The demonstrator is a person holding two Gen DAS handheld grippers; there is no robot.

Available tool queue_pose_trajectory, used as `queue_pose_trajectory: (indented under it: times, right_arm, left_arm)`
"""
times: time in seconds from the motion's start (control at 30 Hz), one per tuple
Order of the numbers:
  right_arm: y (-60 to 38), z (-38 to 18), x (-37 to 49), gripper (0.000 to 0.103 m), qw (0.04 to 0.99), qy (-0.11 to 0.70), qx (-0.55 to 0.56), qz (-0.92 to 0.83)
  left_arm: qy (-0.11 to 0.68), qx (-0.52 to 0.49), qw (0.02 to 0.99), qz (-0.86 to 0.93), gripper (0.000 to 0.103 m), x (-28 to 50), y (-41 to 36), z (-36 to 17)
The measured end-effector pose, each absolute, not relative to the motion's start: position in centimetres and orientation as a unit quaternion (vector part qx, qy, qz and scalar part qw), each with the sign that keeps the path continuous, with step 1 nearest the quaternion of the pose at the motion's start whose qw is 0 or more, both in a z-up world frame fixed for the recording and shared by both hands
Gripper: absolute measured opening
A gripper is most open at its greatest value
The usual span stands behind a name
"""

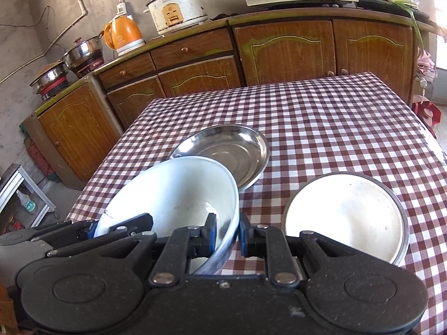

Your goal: Organize plates and bowls

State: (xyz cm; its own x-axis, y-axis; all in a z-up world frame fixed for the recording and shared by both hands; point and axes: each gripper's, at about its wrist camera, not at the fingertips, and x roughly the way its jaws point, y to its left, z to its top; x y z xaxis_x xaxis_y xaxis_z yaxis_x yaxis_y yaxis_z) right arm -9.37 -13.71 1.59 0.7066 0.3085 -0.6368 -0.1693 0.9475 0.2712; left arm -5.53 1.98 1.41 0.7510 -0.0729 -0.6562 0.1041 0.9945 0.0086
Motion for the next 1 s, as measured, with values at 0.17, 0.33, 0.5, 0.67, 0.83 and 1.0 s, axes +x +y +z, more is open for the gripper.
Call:
queue_pose_trajectory:
  times: [0.17,0.33,0.5,0.67,0.83,1.0]
  right_arm:
    - [-14.6,1.4,-9.5,0.021,0.918,0.363,0.104,0.119]
    - [-15.7,1.3,-9.8,0.021,0.919,0.364,0.110,0.107]
    - [-16.7,1.1,-9.9,0.021,0.919,0.364,0.118,0.095]
    - [-17.5,1.0,-10.1,0.021,0.919,0.364,0.124,0.085]
    - [-18.3,0.8,-10.3,0.021,0.919,0.364,0.130,0.073]
    - [-19.3,0.6,-10.3,0.021,0.919,0.365,0.135,0.058]
  left_arm:
    - [0.352,0.026,0.934,-0.058,0.021,-5.3,1.2,1.2]
    - [0.354,0.032,0.932,-0.072,0.021,-5.1,0.2,1.0]
    - [0.354,0.039,0.931,-0.083,0.021,-4.9,-0.6,0.8]
    - [0.355,0.043,0.929,-0.092,0.021,-4.7,-1.3,0.7]
    - [0.357,0.049,0.927,-0.105,0.021,-4.4,-2.1,0.4]
    - [0.359,0.054,0.924,-0.119,0.021,-4.0,-3.0,0.1]
